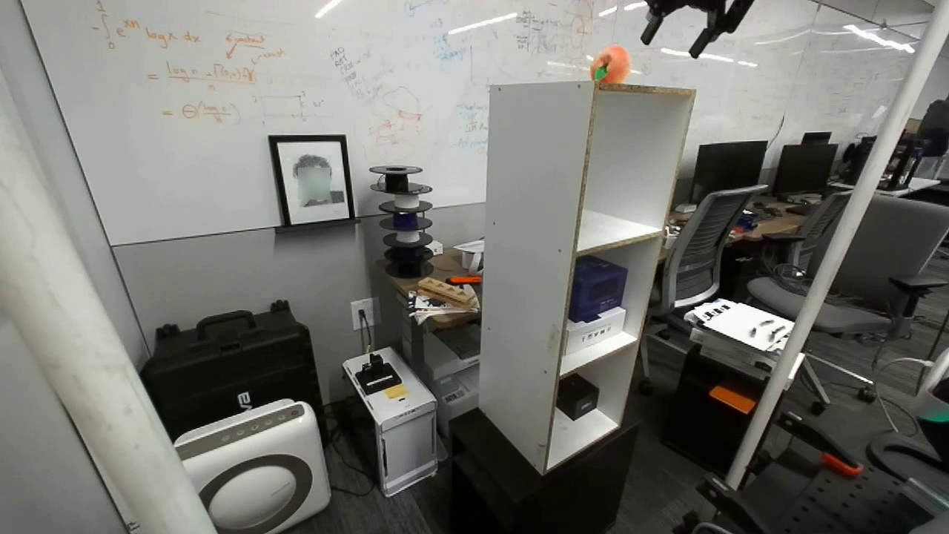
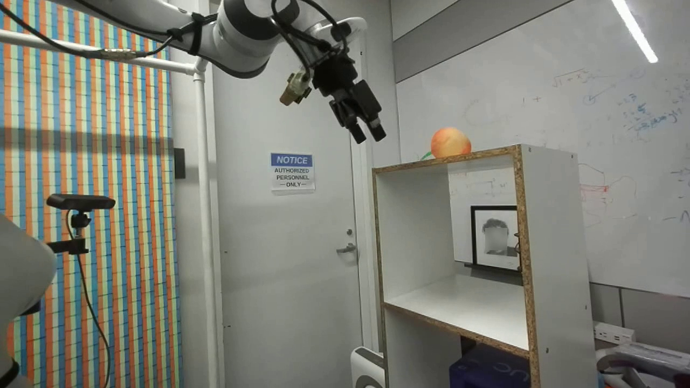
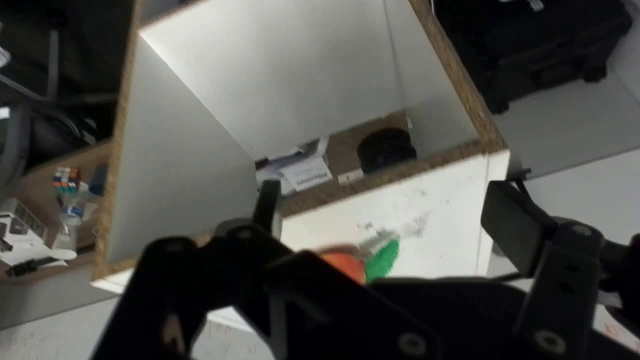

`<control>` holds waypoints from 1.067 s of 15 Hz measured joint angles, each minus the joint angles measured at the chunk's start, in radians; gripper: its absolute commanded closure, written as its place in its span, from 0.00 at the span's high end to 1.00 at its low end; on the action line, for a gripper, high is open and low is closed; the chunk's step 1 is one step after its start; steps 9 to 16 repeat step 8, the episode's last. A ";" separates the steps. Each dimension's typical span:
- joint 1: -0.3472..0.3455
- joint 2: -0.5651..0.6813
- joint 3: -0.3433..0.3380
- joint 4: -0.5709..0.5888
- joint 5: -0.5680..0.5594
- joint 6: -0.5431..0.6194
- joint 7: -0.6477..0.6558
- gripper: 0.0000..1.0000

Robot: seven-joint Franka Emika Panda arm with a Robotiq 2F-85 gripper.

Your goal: Put the peach plushie on the top of the shelf

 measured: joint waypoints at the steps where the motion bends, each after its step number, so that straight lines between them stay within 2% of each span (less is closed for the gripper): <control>1: 0.000 -0.030 -0.007 -0.033 -0.015 -0.049 -0.003 1.00; 4: -0.009 -0.092 -0.026 -0.153 -0.069 -0.124 -0.008 1.00; 8: -0.019 -0.096 -0.038 -0.280 -0.106 -0.158 -0.011 1.00; 16: -0.019 -0.096 -0.038 -0.280 -0.106 -0.158 -0.011 1.00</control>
